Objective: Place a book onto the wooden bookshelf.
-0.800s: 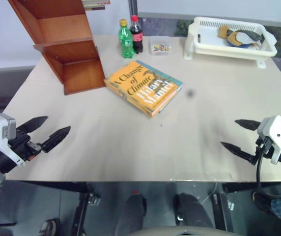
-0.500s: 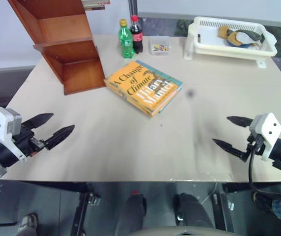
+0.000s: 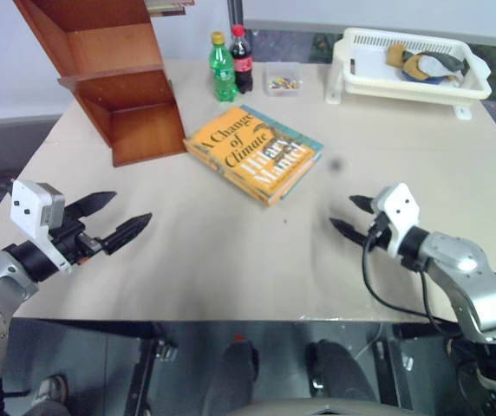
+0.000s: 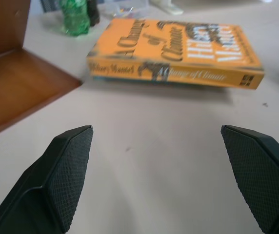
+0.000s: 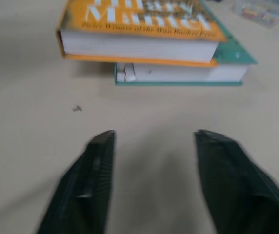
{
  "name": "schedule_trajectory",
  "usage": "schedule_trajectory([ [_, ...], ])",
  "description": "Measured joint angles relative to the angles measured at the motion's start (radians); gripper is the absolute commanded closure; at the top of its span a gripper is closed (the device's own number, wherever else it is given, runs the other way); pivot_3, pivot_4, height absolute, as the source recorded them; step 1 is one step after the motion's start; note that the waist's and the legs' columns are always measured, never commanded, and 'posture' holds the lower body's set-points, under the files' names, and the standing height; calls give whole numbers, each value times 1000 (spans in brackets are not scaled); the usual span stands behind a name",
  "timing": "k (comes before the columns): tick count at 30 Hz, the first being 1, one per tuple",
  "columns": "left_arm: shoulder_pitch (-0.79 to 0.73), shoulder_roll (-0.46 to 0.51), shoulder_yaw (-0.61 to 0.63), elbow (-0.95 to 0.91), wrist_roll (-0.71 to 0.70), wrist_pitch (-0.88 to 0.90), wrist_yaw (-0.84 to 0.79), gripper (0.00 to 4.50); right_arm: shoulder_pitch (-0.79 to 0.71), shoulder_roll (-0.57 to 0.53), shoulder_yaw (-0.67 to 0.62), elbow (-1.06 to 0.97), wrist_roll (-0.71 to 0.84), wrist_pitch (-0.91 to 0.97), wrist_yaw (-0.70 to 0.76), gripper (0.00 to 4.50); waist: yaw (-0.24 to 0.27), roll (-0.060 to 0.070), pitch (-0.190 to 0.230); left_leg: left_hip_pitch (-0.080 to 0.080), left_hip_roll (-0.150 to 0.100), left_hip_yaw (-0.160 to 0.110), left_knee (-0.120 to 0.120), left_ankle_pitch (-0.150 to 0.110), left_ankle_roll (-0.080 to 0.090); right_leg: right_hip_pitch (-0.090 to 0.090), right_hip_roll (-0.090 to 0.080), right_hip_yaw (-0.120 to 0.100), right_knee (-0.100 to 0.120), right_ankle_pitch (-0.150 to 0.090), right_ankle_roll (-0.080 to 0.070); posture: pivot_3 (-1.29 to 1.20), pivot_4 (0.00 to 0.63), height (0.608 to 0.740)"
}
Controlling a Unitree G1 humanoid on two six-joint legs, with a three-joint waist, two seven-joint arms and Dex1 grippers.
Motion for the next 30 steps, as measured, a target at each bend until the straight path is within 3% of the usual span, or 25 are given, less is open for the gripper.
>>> schedule_trajectory([
  [4, 3, -38, -8, -39, -2, 3, 28, 0, -141, 132, 83, 254, -102, -70, -66, 4460, -17, 0, 0, 1, 0, 1, 0, 0, 0, -1, 1, 1, 1, 0, 0, 0, 150, 740],
  [7, 10, -60, -23, -92, -5, 11, 59, 0, -260, 275, 120, 480, -158, -158, -129, 4460, -26, 0, 0, 0, 0, 0, -1, 0, 0, -2, 2, 1, 2, 1, -1, 0, 150, 740],
  [11, 37, -85, -16, -131, -22, 20, 92, 0, -381, 387, 129, 727, -211, -287, -205, 4460, -30, 0, 0, 0, 0, 0, -1, 0, 0, -2, 1, 3, 2, 1, 0, 0, 150, 740],
  [18, 89, -108, 11, -188, -30, 33, 149, 0, -552, 488, 107, 1097, -277, -525, -313, 4460, -30, -1, -1, 2, 0, -1, -1, 0, 0, -2, 2, 3, 2, 2, -2, 0, 150, 740],
  [23, 119, -119, 15, -221, -31, 36, 180, 0, -584, 531, 87, 1208, -281, -634, -285, 4460, -41, -1, -1, 4, 2, -1, -1, 0, 0, -1, 5, 4, 3, 3, -4, 0, 150, 740],
  [30, 123, -125, 15, -227, -31, 37, 208, 0, -542, 593, 92, 1190, -258, -696, -134, 4460, -54, 0, -1, 4, 4, -4, -2, 0, 0, -2, 8, 5, 3, 3, -5, 0, 150, 740],
])
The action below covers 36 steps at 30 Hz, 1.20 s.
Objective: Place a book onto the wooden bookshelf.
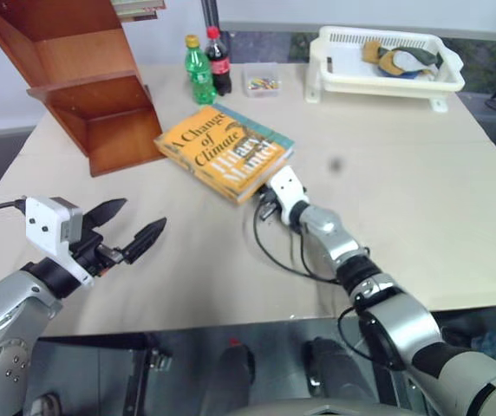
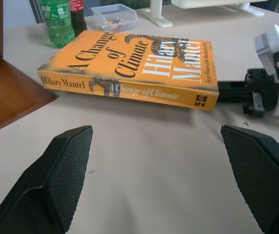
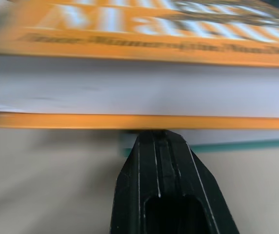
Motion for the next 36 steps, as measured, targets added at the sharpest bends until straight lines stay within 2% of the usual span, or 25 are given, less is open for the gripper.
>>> schedule_trajectory([
  [5, -7, -1, -10, 5, 4, 0, 11, 0, 27, 31, 39, -36, 3, -1, 89, 4460, 1, 0, 0, 0, 0, 0, 0, 0, 0, 0, 0, 0, 0, 0, 0, 0, 150, 740],
  [12, -29, -10, -11, 25, -12, 24, 41, 0, 27, 33, 62, -44, 5, -2, 141, 4460, 3, 1, 0, 0, 0, -1, 0, 0, 0, 0, 0, 0, 0, 0, 0, 0, 150, 740],
  [18, -69, -28, -9, 58, -129, 149, 96, 0, 82, 24, 69, -187, 20, 23, 189, 4460, 7, 1, 0, 0, 0, -1, 0, 0, 0, 0, 0, 0, 0, 0, 0, 0, 150, 740],
  [19, -86, -36, -8, 73, -159, 174, 110, 0, 116, 6, 74, -238, 23, 36, 207, 3955, 12, 1, 0, -1, 0, -2, 0, 0, 0, 0, 0, -1, -1, 0, 0, 0, 150, 740],
  [20, -104, -40, -11, 91, -183, 197, 120, 0, 157, -16, 83, -302, 26, 58, 228, 3697, 18, 1, 1, -1, 0, -3, 0, 0, 0, 0, -1, -2, -1, 0, 0, 0, 150, 740],
  [21, -122, -48, -14, 109, -204, 214, 131, 0, 195, -48, 90, -364, 30, 83, 248, 3255, 23, 1, 1, -2, -1, -3, 0, 0, 0, 0, -1, -2, -1, 0, 0, 0, 150, 740],
  [26, -258, -119, -41, 237, -280, 291, 224, 0, 443, -298, 73, -806, 58, 272, 323, 786, 49, 1, 1, -4, -5, -4, 1, 0, 0, 0, -7, -5, -1, 0, 1, 0, 150, 740],
  [27, -275, -127, -45, 255, -282, 300, 239, 0, 463, -319, 63, -852, 67, 296, 326, 339, 49, 1, 1, -4, -5, -4, 1, 0, 0, 0, -6, -5, -1, 0, 1, 0, 150, 740],
  [31, -412, -183, -53, 429, -322, 369, 319, 0, 534, -440, -18, -1110, 143, 441, 332, 339, 44, 1, 1, -3, -3, -2, 2, 0, 0, 0, -3, -7, 0, 0, 1, 0, 150, 740],
  [36, -628, -255, -44, 697, -381, 442, 416, 0, 521, -485, -67, -1223, 178, 526, 305, 339, 51, 0, 0, -3, -3, -3, 4, 0, 0, 2, -1, -8, 0, 0, 1, 0, 150, 740],
])
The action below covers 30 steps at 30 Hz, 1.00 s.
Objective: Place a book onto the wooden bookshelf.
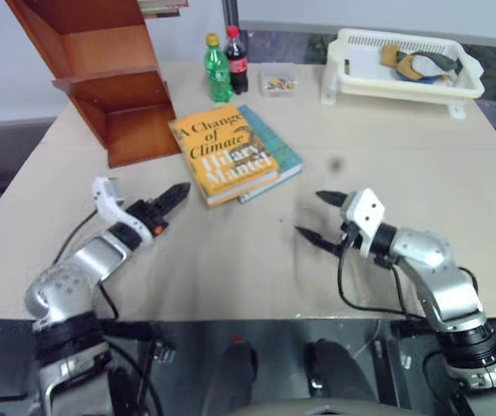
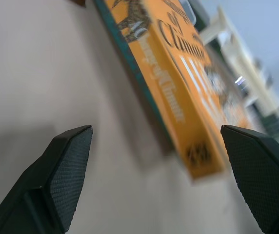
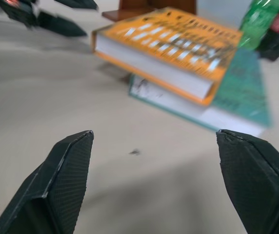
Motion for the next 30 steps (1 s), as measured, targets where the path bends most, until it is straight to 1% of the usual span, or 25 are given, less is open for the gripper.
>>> schedule_trajectory([
  [1, -79, -8, 0, 113, -2, 11, 1, 0, -7, -4, -6, -23, 6, 23, -11, 339, 2, 0, 0, 0, -1, 0, 0, 0, 0, 0, 0, 0, 0, 0, 0, 0, 150, 740],
  [3, -169, -10, -1, 249, 4, 15, -11, 0, -28, -5, -14, -72, 23, 52, -26, 339, 1, 0, 0, -1, -1, 1, 1, 0, 0, 0, 0, 0, 0, 0, 0, 0, 150, 740],
  [7, -249, 0, -11, 387, 40, 12, -86, 0, -29, -32, -22, -176, 74, 98, -22, 339, 0, 0, 0, -1, -1, 1, 0, 0, -1, 0, -1, 0, -2, 0, 0, 0, 150, 740],
  [9, -281, 16, -22, 454, 66, 16, -152, 0, -4, -76, -45, -256, 145, 140, 1, 339, 1, 0, 0, -2, -1, 1, -2, 0, -1, -1, -1, 0, -3, 0, 0, 0, 150, 740],
  [14, -309, 32, -42, 519, 105, 34, -241, 0, 41, -155, -112, -339, 251, 201, 29, 339, 4, 0, 0, -2, -2, 1, -1, 0, 0, 0, -2, 0, -2, 0, 0, 0, 150, 740],
  [18, -329, 31, -58, 556, 138, 52, -302, 0, 65, -196, -152, -378, 314, 226, 32, 339, 4, 0, 0, -2, -2, 0, -1, 0, 0, 0, -2, -1, -2, 0, 0, 0, 150, 740],
  [23, -349, 26, -68, 578, 157, 71, -331, 0, 79, -231, -179, -391, 341, 238, 16, 339, 4, 0, 0, -2, -2, 0, -1, 0, 0, 0, -3, -1, -2, 0, 0, 0, 150, 740],
  [30, -362, 24, -38, 620, 157, 74, -337, 0, 88, -245, -183, -406, 357, 239, -4, 339, 4, 0, 0, -2, -2, 0, -1, 0, 0, 0, -3, -1, -2, 0, 0, 0, 150, 740],
])
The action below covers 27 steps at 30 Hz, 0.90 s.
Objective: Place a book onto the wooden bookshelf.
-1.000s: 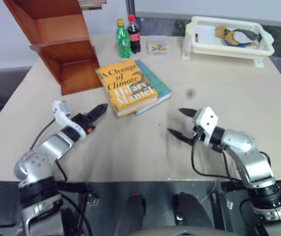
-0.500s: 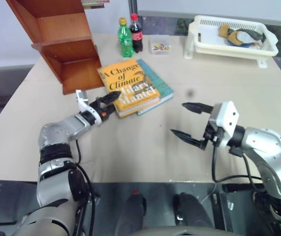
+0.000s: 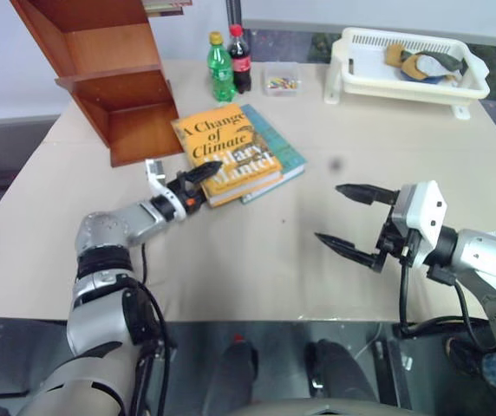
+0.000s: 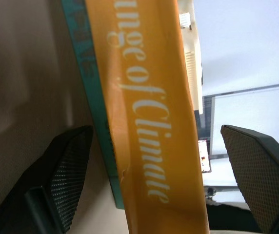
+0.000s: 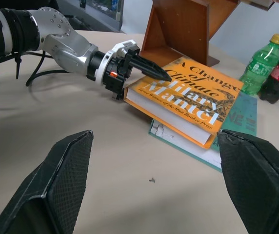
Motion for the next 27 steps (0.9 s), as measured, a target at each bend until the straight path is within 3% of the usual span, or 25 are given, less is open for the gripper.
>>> schedule_trajectory([
  [9, 56, -5, 99, -62, -41, 62, 63, 0, 5, -15, 1, 7, 1, -6, -9, 339, -5, 0, 0, 1, 1, 1, 0, 0, 0, 0, 0, 0, 0, 0, 0, 0, 150, 740],
  [12, 65, -11, 111, -85, -43, 69, 85, 655, -11, -15, 6, 19, -2, -18, -8, 271, -4, 0, 0, 1, 1, 1, 0, 0, 0, 0, 0, 0, 0, 0, 0, 0, 150, 740],
  [18, 78, -23, 110, -120, -37, 43, 119, 655, -37, -15, 22, 60, -10, -33, 0, 271, -3, 0, 0, 1, 1, 1, 0, 0, 0, 0, 0, 0, 0, 0, 0, 0, 150, 740],
  [24, 84, -21, 118, -125, -42, 42, 115, 3432, -45, -10, 41, 70, -21, -52, -3, 271, 0, 0, 0, 1, 0, 1, 0, 0, 0, 0, 0, 0, 0, 0, 0, 0, 150, 740],
  [25, 84, -21, 118, -126, -42, 42, 115, 3779, -46, -9, 41, 70, -22, -53, -4, 271, 0, 0, 0, 1, 0, 1, 0, 0, 0, 0, -1, 0, 0, 0, 0, 0, 150, 740],
  [27, 84, -21, 118, -126, -41, 41, 114, 3903, -46, -8, 41, 70, -23, -57, -6, 271, 1, 0, -1, 1, 0, 0, 0, 0, 0, 0, -1, 0, 0, 0, 0, 0, 150, 740],
])
